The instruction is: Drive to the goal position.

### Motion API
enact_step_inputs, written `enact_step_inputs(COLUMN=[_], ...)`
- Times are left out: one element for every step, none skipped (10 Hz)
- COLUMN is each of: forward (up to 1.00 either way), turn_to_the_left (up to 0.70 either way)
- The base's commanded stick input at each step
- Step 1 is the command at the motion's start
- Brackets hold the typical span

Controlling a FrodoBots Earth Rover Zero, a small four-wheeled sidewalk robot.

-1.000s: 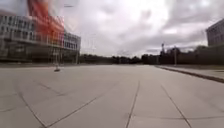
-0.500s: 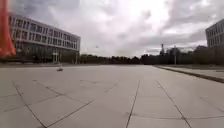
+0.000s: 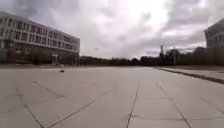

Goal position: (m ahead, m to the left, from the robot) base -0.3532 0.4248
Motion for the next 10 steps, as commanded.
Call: enact_step_inputs(forward=[0.7, 0.7, 0.7, 0.3, -0.21, -0.46, -0.7, -0.7, -0.7, -0.7], turn_to_the_left=[-0.29, -0.18, -0.08, 0.0, 0.0, 0.0, 0.0, 0.0, 0.0, 0.0])
